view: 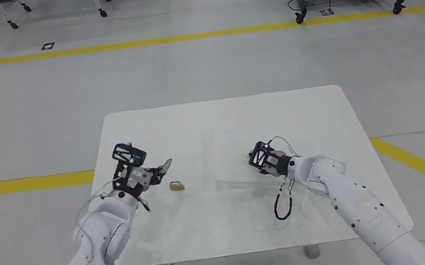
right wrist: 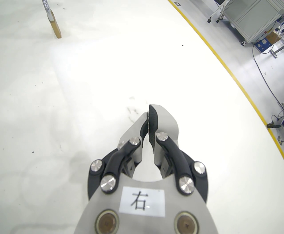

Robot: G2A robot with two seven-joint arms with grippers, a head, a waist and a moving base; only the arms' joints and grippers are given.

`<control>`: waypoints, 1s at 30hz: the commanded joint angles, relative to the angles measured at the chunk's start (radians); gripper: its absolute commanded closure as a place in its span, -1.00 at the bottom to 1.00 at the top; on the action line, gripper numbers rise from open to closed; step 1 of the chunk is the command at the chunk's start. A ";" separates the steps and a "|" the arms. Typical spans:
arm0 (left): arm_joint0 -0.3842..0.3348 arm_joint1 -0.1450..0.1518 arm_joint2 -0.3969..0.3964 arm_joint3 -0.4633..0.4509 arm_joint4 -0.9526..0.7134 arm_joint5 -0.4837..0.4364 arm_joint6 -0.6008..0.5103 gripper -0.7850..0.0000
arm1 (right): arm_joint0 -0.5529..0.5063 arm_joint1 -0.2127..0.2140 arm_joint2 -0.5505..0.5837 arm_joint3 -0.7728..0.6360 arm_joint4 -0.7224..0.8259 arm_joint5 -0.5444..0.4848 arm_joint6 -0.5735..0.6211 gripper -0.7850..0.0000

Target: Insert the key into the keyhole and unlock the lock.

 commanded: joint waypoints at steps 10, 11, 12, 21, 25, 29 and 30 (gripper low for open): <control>-0.312 -0.082 0.365 0.291 0.009 0.047 -0.053 -1.00 | 0.000 0.000 0.000 0.000 0.000 0.000 0.000 1.00; -0.327 -0.089 0.387 0.312 0.012 0.055 -0.050 -1.00 | 0.000 0.000 0.000 0.000 0.000 0.000 0.000 1.00; -0.342 -0.096 0.407 0.332 0.015 0.064 -0.048 -1.00 | 0.000 0.000 0.000 0.000 0.000 0.000 0.000 1.00; -0.432 -0.157 0.547 0.525 0.051 0.152 -0.006 -1.00 | 0.000 0.000 0.000 0.000 0.000 0.000 0.000 1.00; -0.457 -0.178 0.587 0.592 0.074 0.172 0.004 -1.00 | 0.000 0.000 0.000 0.000 0.000 0.000 0.000 1.00; -0.472 -0.195 0.611 0.652 0.083 0.179 0.016 -1.00 | 0.000 0.000 0.000 0.000 0.000 0.000 0.000 1.00; -0.476 -0.199 0.614 0.663 0.083 0.181 0.020 -1.00 | 0.000 0.000 0.000 0.000 0.000 0.000 0.000 1.00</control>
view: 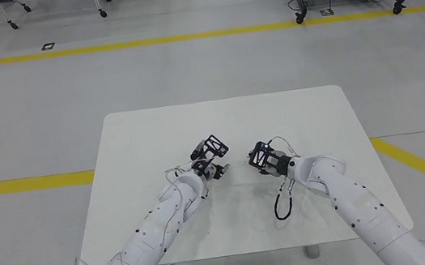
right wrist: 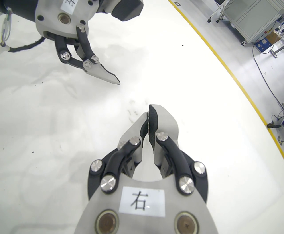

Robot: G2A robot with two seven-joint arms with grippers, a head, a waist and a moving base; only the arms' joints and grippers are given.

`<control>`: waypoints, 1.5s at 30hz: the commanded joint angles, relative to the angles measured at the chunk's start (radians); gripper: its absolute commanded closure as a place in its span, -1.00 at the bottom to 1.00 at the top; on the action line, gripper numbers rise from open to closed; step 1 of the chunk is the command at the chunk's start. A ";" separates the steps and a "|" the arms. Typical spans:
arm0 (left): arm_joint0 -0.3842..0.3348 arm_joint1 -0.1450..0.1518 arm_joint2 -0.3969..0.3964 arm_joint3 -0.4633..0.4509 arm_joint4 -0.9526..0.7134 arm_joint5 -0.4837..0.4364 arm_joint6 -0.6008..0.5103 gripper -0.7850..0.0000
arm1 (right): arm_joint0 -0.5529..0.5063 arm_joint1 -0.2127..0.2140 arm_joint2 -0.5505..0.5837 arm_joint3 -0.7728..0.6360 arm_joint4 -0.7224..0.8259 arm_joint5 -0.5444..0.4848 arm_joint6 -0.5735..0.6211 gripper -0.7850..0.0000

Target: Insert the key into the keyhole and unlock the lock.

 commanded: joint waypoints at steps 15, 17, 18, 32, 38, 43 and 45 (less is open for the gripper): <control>-0.026 0.002 -0.085 -0.091 0.048 0.025 0.035 -1.00 | 0.000 0.000 0.000 0.000 0.000 0.000 0.000 1.00; -0.002 0.021 -0.138 -0.196 0.069 0.007 0.027 -1.00 | 0.000 0.000 0.000 0.000 0.000 0.000 0.000 1.00; 0.016 0.032 -0.171 -0.260 0.083 -0.001 0.024 -1.00 | 0.000 0.000 0.000 0.000 0.000 0.000 0.000 1.00; 0.175 0.077 -0.346 -0.479 0.113 0.056 0.059 -1.00 | 0.026 -0.020 -0.005 0.069 0.221 0.004 0.082 1.00; 0.297 0.102 -0.643 -0.536 -0.430 -0.091 0.009 -1.00 | 0.121 -0.037 0.012 0.162 0.587 -0.090 0.304 1.00; 0.309 0.109 -0.695 -0.544 -0.504 -0.140 -0.037 -1.00 | 0.134 -0.037 0.021 0.167 0.639 -0.096 0.336 1.00; 0.309 0.109 -0.695 -0.544 -0.504 -0.140 -0.037 -1.00 | 0.134 -0.037 0.021 0.167 0.639 -0.096 0.336 1.00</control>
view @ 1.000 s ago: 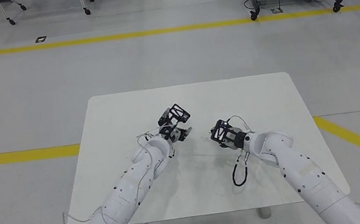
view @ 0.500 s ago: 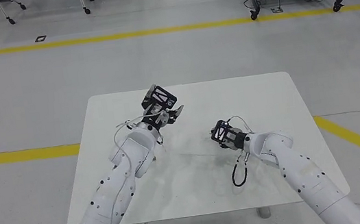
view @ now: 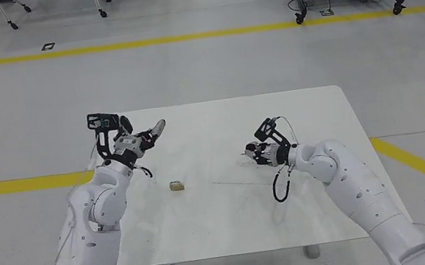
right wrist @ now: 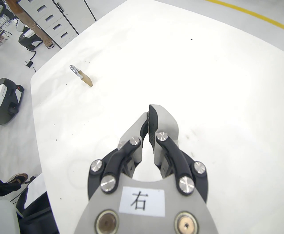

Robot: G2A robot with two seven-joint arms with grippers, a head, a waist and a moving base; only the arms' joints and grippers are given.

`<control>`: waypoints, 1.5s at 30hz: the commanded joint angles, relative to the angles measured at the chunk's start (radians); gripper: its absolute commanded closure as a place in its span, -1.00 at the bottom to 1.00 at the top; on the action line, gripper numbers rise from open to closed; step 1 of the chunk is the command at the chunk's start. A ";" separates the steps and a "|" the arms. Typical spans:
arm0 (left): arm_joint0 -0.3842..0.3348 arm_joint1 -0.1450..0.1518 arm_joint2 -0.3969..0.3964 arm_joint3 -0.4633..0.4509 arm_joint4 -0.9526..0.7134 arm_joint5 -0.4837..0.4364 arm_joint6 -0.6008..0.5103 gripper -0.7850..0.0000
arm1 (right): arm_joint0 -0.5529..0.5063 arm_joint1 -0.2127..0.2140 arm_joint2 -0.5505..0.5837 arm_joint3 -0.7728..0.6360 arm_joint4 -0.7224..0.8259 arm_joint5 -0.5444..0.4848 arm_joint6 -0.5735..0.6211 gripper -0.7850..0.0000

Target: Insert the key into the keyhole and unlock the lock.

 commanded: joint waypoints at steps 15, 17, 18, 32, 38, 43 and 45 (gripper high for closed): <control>-0.017 -0.018 0.016 0.235 -0.886 -0.316 -0.192 -1.00 | -0.011 -0.010 -0.004 0.077 0.582 -0.201 0.126 1.00; -0.033 -0.017 0.031 0.255 -0.997 -0.346 -0.289 -1.00 | -0.006 -0.011 -0.020 0.081 0.737 -0.235 0.194 1.00; -0.038 -0.017 0.042 0.266 -1.055 -0.354 -0.343 -1.00 | -0.002 -0.011 -0.026 0.083 0.809 -0.241 0.231 1.00; -0.132 -0.008 0.163 0.364 -1.218 -0.324 -0.763 -1.00 | 0.051 0.011 -0.091 0.090 1.341 -0.143 0.568 1.00; -0.152 -0.013 0.216 0.379 -1.163 -0.399 -0.743 -0.43 | 0.082 0.024 -0.136 0.079 1.326 -0.090 0.622 1.00; -0.165 -0.014 0.252 0.391 -1.112 -0.402 -0.720 0.08 | 0.104 0.028 -0.186 0.077 1.329 -0.077 0.635 1.00; -0.168 -0.014 0.260 0.395 -1.090 -0.401 -0.712 0.08 | 0.112 0.028 -0.204 0.081 1.337 -0.079 0.633 1.00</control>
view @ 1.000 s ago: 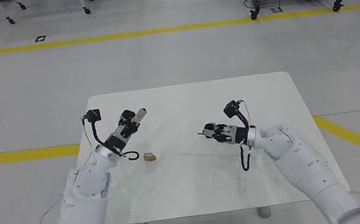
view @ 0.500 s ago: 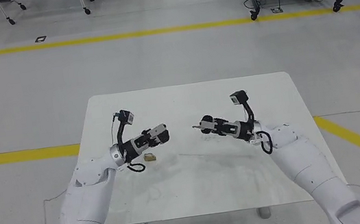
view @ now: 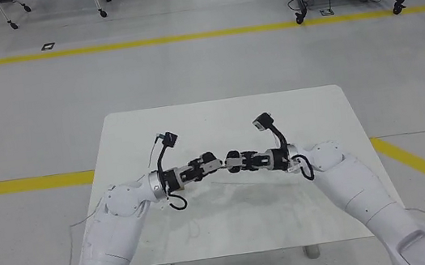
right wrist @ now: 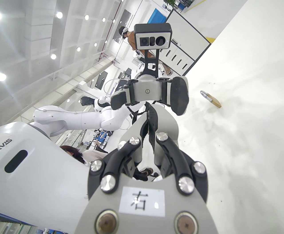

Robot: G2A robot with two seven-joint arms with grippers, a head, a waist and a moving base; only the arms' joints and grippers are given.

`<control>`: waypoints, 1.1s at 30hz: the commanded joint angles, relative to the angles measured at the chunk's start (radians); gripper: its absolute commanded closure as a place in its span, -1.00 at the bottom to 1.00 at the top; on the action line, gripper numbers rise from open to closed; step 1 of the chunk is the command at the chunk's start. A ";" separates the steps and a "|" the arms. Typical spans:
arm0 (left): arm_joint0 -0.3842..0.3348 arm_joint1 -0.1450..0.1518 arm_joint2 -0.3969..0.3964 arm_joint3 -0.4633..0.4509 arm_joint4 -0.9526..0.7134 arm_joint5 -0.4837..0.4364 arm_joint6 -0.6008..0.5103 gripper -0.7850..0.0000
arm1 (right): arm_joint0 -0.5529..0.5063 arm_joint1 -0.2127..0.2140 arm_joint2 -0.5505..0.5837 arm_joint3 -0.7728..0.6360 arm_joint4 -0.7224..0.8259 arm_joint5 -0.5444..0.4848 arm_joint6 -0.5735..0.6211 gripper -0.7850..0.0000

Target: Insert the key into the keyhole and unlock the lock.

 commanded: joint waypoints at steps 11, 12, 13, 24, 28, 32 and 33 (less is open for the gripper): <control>-0.001 0.008 0.027 0.005 0.008 -0.004 0.014 1.00 | 0.039 0.003 -0.081 0.051 0.025 -0.036 -0.036 1.00; -0.002 0.008 0.029 0.004 0.008 -0.004 0.014 1.00 | 0.041 0.003 -0.085 0.053 0.027 -0.039 -0.039 1.00; -0.002 0.009 0.031 0.004 0.008 -0.004 0.014 1.00 | 0.043 0.004 -0.090 0.055 0.029 -0.041 -0.040 1.00; -0.007 0.018 0.036 0.005 -0.010 -0.007 0.013 0.98 | 0.060 0.016 -0.118 0.073 0.057 -0.065 -0.065 1.00; -0.005 0.021 0.044 0.001 -0.015 -0.010 0.007 1.00 | 0.062 0.022 -0.125 0.075 0.066 -0.071 -0.071 1.00; -0.008 0.023 0.052 0.002 -0.014 -0.009 0.009 1.00 | 0.064 0.027 -0.135 0.074 0.072 -0.073 -0.073 1.00; -0.009 0.024 0.054 0.002 -0.009 -0.007 0.010 1.00 | 0.065 0.028 -0.138 0.074 0.074 -0.074 -0.074 1.00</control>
